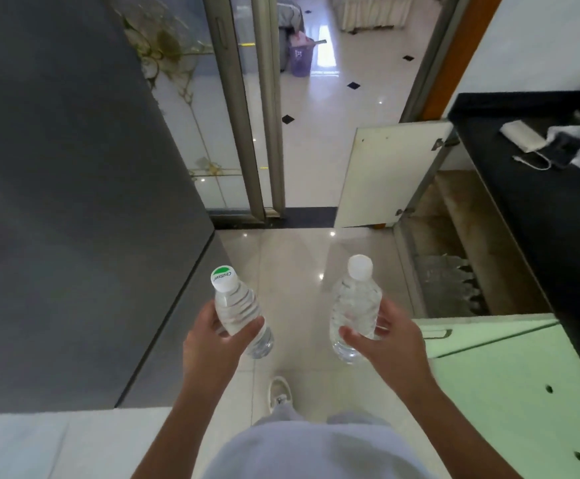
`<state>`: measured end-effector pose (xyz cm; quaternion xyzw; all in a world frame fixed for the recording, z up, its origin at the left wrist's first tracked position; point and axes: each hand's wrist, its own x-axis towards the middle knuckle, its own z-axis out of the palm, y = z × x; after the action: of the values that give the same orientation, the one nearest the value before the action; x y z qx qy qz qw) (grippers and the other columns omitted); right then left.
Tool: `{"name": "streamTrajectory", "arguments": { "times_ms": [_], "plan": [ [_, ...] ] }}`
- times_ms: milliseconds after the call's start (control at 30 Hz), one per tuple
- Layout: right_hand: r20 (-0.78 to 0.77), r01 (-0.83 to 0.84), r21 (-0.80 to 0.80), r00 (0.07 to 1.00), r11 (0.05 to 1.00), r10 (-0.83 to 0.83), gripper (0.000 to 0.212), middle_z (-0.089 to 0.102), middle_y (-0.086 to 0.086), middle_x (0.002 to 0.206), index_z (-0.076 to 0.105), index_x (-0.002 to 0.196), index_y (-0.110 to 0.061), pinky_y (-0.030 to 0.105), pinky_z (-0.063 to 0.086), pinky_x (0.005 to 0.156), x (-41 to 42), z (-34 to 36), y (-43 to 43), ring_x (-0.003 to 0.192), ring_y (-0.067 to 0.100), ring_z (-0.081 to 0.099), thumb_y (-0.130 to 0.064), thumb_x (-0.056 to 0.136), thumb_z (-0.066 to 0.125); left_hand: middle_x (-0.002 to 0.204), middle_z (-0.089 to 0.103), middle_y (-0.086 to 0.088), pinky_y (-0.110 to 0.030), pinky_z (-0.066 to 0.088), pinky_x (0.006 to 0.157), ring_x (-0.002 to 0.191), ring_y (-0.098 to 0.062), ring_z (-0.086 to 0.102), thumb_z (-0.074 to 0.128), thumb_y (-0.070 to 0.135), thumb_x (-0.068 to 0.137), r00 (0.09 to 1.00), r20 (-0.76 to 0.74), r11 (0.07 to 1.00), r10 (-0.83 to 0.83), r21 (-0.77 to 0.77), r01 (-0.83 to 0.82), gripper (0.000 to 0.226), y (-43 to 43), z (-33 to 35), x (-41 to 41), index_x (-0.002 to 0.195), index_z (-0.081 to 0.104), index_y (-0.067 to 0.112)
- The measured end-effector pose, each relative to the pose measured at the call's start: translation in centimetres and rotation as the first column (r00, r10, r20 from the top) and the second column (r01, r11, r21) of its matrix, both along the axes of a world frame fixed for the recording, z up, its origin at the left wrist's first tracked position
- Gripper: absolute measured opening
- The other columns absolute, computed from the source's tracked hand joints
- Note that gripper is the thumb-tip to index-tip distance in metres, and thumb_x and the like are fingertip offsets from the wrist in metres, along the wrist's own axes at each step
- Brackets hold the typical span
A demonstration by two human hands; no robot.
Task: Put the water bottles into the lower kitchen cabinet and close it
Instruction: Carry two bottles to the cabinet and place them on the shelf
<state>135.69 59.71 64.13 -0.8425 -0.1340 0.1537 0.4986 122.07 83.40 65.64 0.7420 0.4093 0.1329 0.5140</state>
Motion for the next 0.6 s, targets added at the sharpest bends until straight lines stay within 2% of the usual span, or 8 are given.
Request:
{"name": "streamTrajectory", "arguments": {
  "times_ms": [100, 200, 300, 367, 400, 533, 600],
  "plan": [
    [-0.014, 0.104, 0.002, 0.994, 0.995, -0.104, 0.052, 0.072, -0.029, 0.099, 0.062, 0.111, -0.048, 0.018, 0.056, 0.079, 2.1, 0.4, 1.0, 0.092, -0.006, 0.069, -0.034, 0.07, 0.091, 0.102, 0.074, 0.01, -0.018, 0.053, 0.075, 0.087, 0.002, 0.07, 0.087, 0.041, 0.073, 0.992, 0.005, 0.991, -0.126, 0.045, 0.125, 0.052, 2.6, 0.5, 4.3, 0.118, 0.065, 0.025],
    [-0.004, 0.179, -0.021, 0.984, 0.984, -0.18, 0.054, 0.072, -0.023, 0.103, 0.061, 0.115, -0.042, 0.023, 0.058, 0.08, 4.3, 0.7, 1.9, 0.093, 0.0, 0.069, -0.038, 0.071, 0.09, 0.103, 0.072, 0.012, -0.005, 0.049, 0.069, 0.089, 0.007, 0.068, 0.084, 0.039, 0.073, 0.978, 0.019, 0.976, -0.209, 0.069, 0.207, 0.055, 4.5, 1.2, 8.4, 0.12, 0.064, 0.02],
    [0.0, 0.216, -0.034, 0.976, 0.976, -0.216, 0.054, 0.071, -0.021, 0.104, 0.06, 0.116, -0.04, 0.026, 0.059, 0.08, 7.3, 0.3, 3.2, 0.095, 0.0, 0.068, -0.037, 0.071, 0.089, 0.106, 0.072, 0.011, -0.012, 0.052, 0.074, 0.092, 0.0, 0.07, 0.078, 0.048, 0.067, 0.971, 0.035, 0.971, -0.238, 0.024, 0.237, 0.063, 5.9, 1.1, 12.1, 0.121, 0.064, 0.02],
    [-0.008, 0.219, -0.042, 0.976, 0.975, -0.219, 0.053, 0.069, -0.026, 0.101, 0.06, 0.114, -0.041, 0.026, 0.059, 0.08, 9.7, -0.3, 4.3, 0.093, -0.002, 0.068, -0.037, 0.071, 0.089, 0.106, 0.074, 0.006, -0.023, 0.056, 0.077, 0.093, -0.009, 0.072, 0.083, 0.043, 0.069, 0.971, 0.024, 0.972, -0.237, 0.006, 0.237, 0.059, 6.9, 0.3, 14.7, 0.12, 0.065, 0.019],
    [-0.016, 0.216, -0.042, 0.976, 0.975, -0.217, 0.053, 0.068, -0.029, 0.099, 0.06, 0.114, -0.042, 0.026, 0.059, 0.08, 11.0, -0.7, 4.9, 0.093, -0.002, 0.068, -0.038, 0.07, 0.089, 0.106, 0.074, 0.004, -0.024, 0.055, 0.076, 0.094, -0.011, 0.072, 0.086, 0.039, 0.07, 0.971, 0.016, 0.971, -0.237, 0.005, 0.237, 0.057, 7.4, -0.1, 16.0, 0.12, 0.066, 0.019],
    [-0.038, 0.192, -0.043, 0.98, 0.98, -0.194, 0.048, 0.068, -0.032, 0.099, 0.06, 0.108, -0.047, 0.025, 0.061, 0.078, 16.8, -2.1, 8.8, 0.091, -0.005, 0.069, -0.048, 0.068, 0.087, 0.104, 0.073, 0.008, -0.02, 0.05, 0.071, 0.092, -0.01, 0.071, 0.088, 0.03, 0.074, 0.977, -0.024, 0.977, -0.21, 0.026, 0.21, 0.051, 9.6, -0.6, 20.6, 0.119, 0.065, 0.022],
    [-0.072, 0.163, -0.024, 0.984, 0.986, -0.164, 0.051, 0.07, -0.028, 0.103, 0.062, 0.112, -0.043, 0.03, 0.063, 0.079, 20.3, -2.7, 11.4, 0.093, -0.001, 0.07, -0.049, 0.067, 0.088, 0.104, 0.073, 0.009, -0.018, 0.05, 0.07, 0.091, -0.008, 0.071, 0.088, 0.029, 0.074, 0.984, -0.036, 0.984, -0.175, 0.027, 0.176, 0.049, 11.0, -0.2, 22.9, 0.118, 0.065, 0.022]
  ]
}}
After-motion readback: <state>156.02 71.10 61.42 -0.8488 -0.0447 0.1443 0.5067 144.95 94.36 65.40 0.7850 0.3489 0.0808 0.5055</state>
